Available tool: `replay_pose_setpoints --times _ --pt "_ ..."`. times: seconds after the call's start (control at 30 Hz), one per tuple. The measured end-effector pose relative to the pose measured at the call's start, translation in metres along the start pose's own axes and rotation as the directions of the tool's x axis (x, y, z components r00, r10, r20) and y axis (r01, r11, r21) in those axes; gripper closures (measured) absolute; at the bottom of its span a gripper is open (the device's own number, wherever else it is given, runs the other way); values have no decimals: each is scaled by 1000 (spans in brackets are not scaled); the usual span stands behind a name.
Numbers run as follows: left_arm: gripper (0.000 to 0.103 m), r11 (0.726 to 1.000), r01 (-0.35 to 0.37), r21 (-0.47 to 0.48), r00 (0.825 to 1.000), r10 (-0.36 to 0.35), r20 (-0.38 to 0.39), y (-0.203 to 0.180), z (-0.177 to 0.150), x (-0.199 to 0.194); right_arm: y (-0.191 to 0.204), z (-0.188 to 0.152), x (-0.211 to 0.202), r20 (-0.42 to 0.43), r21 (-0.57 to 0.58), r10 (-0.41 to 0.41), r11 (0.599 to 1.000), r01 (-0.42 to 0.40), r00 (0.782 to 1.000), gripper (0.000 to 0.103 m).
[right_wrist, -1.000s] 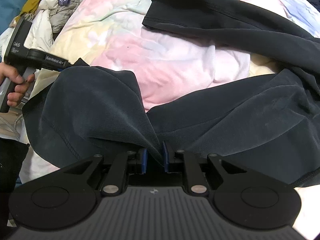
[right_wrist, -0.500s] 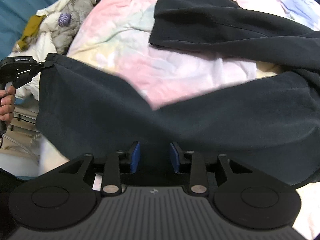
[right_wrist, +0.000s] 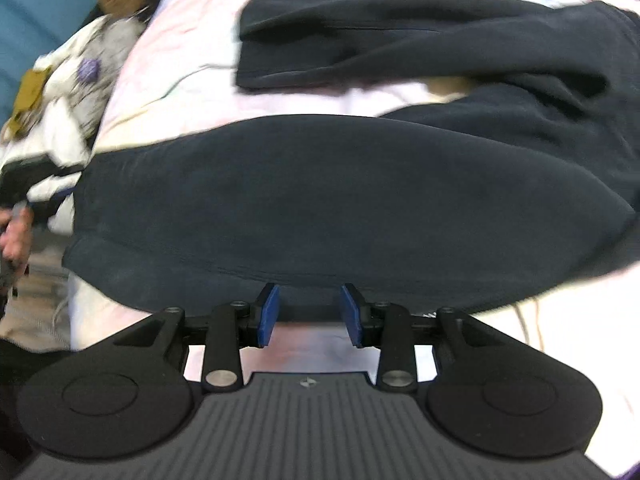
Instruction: Fold clothes
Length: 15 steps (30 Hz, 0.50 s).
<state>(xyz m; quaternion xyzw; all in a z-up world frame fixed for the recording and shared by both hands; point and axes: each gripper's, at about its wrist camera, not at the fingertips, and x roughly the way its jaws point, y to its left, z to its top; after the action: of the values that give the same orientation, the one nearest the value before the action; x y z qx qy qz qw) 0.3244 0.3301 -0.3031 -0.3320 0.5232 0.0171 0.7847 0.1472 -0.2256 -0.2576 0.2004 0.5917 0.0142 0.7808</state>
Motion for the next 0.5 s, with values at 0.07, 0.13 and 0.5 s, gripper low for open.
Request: replay_pose_setpoints --times 0.07,0.13,0.5 --pt "56 999 0 -32 1000 0 0 7 -9 -9 -14 -4 -4 12 47 -16 999 16 1000 65" --pt "47 997 -15 -81 1000 14 -12 17 -19 -20 -29 -5 -7 27 100 -43 994 41 999 65" --pt "30 917 -65 -394 996 35 -83 74 -101 -48 -99 -22 -18 55 354 -174 924 143 983 62"
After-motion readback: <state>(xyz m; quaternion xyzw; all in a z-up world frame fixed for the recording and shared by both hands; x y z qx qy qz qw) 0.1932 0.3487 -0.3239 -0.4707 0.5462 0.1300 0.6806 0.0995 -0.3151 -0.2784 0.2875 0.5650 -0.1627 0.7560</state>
